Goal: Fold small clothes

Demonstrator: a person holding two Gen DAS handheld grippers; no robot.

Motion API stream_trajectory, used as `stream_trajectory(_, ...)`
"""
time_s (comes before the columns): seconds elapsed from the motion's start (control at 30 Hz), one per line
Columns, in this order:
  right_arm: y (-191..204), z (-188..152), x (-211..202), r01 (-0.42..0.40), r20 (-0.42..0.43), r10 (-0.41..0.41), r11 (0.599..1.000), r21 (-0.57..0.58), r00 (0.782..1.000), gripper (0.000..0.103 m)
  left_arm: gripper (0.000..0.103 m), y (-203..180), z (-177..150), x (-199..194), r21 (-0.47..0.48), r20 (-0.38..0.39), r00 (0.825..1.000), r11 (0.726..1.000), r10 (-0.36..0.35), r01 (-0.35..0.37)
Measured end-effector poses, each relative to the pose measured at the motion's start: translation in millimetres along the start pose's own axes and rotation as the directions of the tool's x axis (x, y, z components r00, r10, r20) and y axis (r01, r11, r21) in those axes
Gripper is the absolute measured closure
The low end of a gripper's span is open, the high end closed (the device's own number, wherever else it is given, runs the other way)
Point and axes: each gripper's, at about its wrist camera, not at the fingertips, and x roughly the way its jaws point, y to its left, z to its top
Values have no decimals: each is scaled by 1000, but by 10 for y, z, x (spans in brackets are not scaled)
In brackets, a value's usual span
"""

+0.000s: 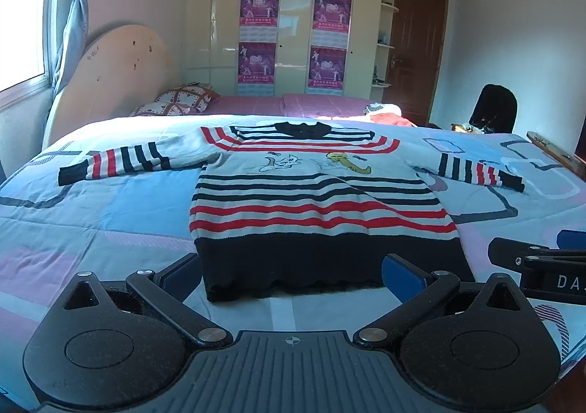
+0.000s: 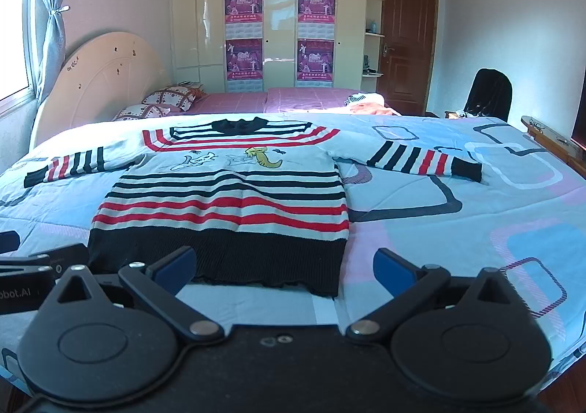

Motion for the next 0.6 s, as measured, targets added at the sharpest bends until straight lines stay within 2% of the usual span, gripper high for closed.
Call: stream_trajectory(0.6,24,-12,6,-2,-1,2,1000,-2,1000,0,0,14,-3,19,5,-3,1000,1000,3,-3)
